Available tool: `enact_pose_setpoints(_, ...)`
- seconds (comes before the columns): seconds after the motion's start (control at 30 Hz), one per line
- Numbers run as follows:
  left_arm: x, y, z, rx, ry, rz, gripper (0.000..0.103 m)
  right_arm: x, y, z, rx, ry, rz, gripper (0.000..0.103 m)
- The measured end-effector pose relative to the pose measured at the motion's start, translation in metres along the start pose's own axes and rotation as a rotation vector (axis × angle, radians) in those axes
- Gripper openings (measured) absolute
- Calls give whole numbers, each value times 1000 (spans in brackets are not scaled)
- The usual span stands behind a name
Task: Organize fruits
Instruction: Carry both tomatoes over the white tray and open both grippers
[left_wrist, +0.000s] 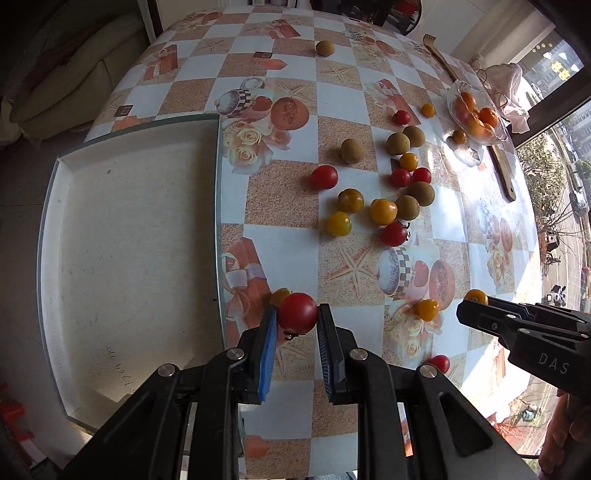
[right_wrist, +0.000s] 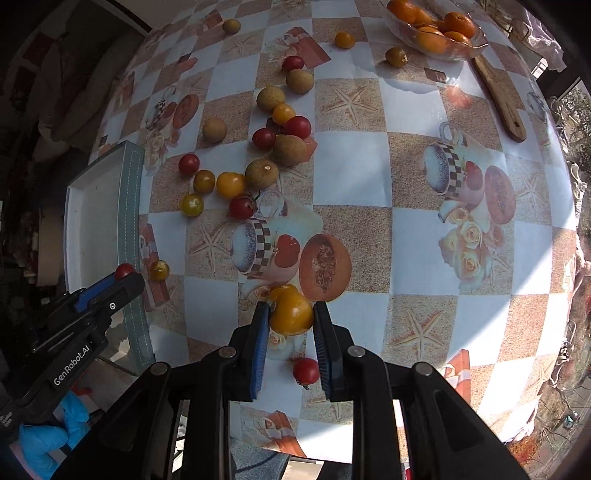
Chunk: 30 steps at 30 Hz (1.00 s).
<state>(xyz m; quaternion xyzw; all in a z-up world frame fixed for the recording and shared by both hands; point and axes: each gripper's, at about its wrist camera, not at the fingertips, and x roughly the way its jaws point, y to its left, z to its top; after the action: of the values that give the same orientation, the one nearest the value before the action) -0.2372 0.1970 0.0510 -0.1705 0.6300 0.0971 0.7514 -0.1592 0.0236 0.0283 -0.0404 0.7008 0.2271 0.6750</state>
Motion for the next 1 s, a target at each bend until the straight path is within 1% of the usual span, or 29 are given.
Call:
enact_pose_setpoints(0.07,-4,18,-4,-29,-8,18,23,-9,4,-8,-40,3,13,26)
enact_pose_setpoints(0.17,-9,47,-14,-75,-18,52,23,-11,26,-8,-100,16,33,26)
enact_pose_setpoints(0.27,-10,78,-24,-126,-19,85,23,-6,60,-6,-172,28,50,26)
enact_pose_setpoints(0.4,-6,115,-41,-187,-1,130,23,4,106,-3,-263,50,72,26)
enact_pose_setpoints(0.53,2,145,-55,-234,19,167,23,19,150,-2,-344,76,91,26)
enact_pose_setpoints(0.63,9,161,-61,-249,30,193,23,32,174,-1,-382,98,96,26)
enact_pose_setpoints(0.77,15,175,-69,-265,33,204,23,53,198,6,-402,126,89,26)
enact_pose_setpoints(0.87,17,178,-74,-262,25,201,23,71,210,13,-416,142,68,26)
enact_pose_setpoints(1.0,16,173,-80,-225,6,225,23,92,221,18,-430,163,35,27)
